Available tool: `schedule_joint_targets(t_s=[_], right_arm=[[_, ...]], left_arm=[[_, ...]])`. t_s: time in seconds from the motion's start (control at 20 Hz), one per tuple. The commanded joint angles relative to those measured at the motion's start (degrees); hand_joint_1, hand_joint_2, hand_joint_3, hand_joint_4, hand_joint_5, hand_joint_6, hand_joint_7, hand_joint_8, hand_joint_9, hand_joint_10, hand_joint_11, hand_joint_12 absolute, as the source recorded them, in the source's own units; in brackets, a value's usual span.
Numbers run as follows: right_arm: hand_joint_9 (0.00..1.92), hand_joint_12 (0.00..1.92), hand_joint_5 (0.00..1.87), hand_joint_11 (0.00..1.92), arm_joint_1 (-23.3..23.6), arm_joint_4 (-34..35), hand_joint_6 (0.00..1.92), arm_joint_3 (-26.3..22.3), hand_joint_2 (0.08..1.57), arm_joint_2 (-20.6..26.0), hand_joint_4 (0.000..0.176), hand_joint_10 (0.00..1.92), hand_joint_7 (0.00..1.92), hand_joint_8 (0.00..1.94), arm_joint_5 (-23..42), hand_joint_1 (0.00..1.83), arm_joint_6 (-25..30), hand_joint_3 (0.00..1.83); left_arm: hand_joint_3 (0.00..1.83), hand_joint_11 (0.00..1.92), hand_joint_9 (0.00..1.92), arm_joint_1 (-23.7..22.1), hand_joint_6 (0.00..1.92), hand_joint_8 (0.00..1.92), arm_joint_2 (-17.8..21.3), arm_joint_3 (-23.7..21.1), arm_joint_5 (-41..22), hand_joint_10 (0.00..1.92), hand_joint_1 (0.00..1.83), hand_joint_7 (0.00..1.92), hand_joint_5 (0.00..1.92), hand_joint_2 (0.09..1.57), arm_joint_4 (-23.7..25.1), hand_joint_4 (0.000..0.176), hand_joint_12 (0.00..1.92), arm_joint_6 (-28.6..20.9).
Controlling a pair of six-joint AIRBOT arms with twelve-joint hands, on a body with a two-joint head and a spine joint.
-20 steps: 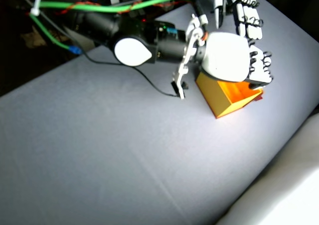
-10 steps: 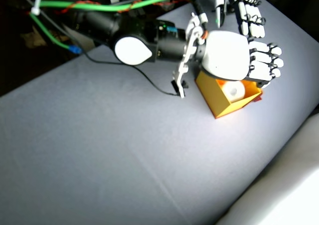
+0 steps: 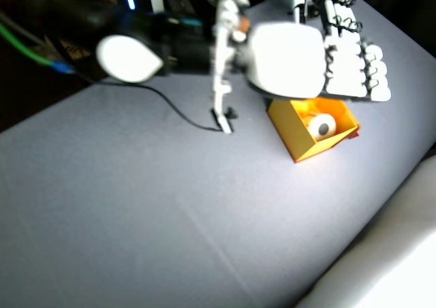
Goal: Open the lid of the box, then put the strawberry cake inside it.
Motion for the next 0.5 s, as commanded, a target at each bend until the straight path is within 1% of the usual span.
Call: schedule_joint_targets(t_s=[0.0,0.05,0.1,0.15,0.2,0.25,0.3,0.35,0.4,0.45], right_arm=[[0.00,0.00,0.00,0.00,0.0,2.1,0.00,-0.6,1.34,1.6,0.034,0.00,0.00,0.00,10.0,0.26,0.3,0.03],[0.00,0.00,0.00,0.00,-0.7,2.2,0.00,-1.3,1.34,2.6,0.034,0.00,0.00,0.00,11.0,0.26,0.3,0.03],[0.00,0.00,0.00,0.00,-2.6,3.2,0.00,-2.7,1.32,4.6,0.038,0.00,0.00,0.00,13.3,0.23,0.2,0.02],[0.00,0.00,0.00,0.00,-4.7,4.5,0.00,-3.8,1.31,6.4,0.054,0.00,0.00,0.00,15.8,0.21,0.0,0.01],[0.00,0.00,0.00,0.00,-7.1,6.2,0.00,-4.9,1.29,8.2,0.086,0.00,0.00,0.00,18.5,0.24,-0.4,0.00],[0.00,0.00,0.00,0.00,-9.5,7.8,0.00,-5.9,1.27,9.7,0.126,0.00,0.00,0.00,21.2,0.29,-1.1,0.00],[0.00,0.00,0.00,0.00,-11.9,9.4,0.00,-7.0,1.29,11.3,0.086,0.00,0.00,0.00,23.5,0.29,-1.7,0.00],[0.00,0.00,0.00,0.00,-13.9,10.7,0.00,-8.3,1.31,12.9,0.079,0.00,0.00,0.00,25.4,0.31,-2.2,0.01],[0.00,0.00,0.00,0.00,-15.9,12.0,0.00,-9.4,1.32,14.6,0.102,0.00,0.00,0.00,27.3,0.32,-2.9,0.01],[0.00,0.00,0.00,0.00,-18.4,13.8,0.00,-11.0,1.33,16.6,0.124,0.00,0.00,0.00,29.6,0.33,-4.2,0.01]], left_arm=[[0.00,0.00,0.00,-0.1,0.00,0.00,0.5,0.0,-8.7,0.00,0.63,0.00,0.00,1.42,-0.7,0.100,0.00,0.0],[0.00,0.00,0.00,0.0,0.00,0.00,0.6,-0.1,-9.2,0.00,0.63,0.00,0.00,1.42,-0.8,0.100,0.00,0.0],[0.00,0.00,0.00,0.1,0.00,0.00,0.8,-0.3,-10.2,0.00,0.65,0.00,0.00,1.41,-1.0,0.097,0.00,0.0],[0.00,0.00,0.00,0.1,0.00,0.00,1.0,-0.3,-10.8,0.00,0.64,0.00,0.00,1.40,-1.1,0.078,0.00,0.1],[0.00,0.00,0.00,0.1,0.00,0.00,1.1,-0.4,-11.4,0.00,0.59,0.00,0.00,1.39,-1.2,0.064,0.00,0.1],[0.00,0.00,0.00,0.1,0.00,0.00,1.3,-0.4,-12.0,0.00,0.53,0.00,0.00,1.39,-1.2,0.063,0.00,0.1],[0.00,0.00,0.00,0.1,0.00,0.00,1.5,-0.4,-12.6,0.00,0.51,0.00,0.00,1.39,-1.2,0.059,0.00,0.1],[0.00,0.00,0.00,0.1,0.00,0.00,1.8,-0.6,-13.2,0.00,0.49,0.00,0.00,1.39,-1.2,0.064,0.00,0.3],[0.00,0.00,0.00,0.1,0.00,0.00,2.2,-0.8,-13.8,0.00,0.45,0.00,0.00,1.39,-1.2,0.080,0.00,0.4],[0.00,0.00,0.00,0.1,0.00,0.00,2.5,-1.0,-14.7,0.00,0.38,0.00,0.00,1.39,-1.2,0.087,0.00,0.5]])
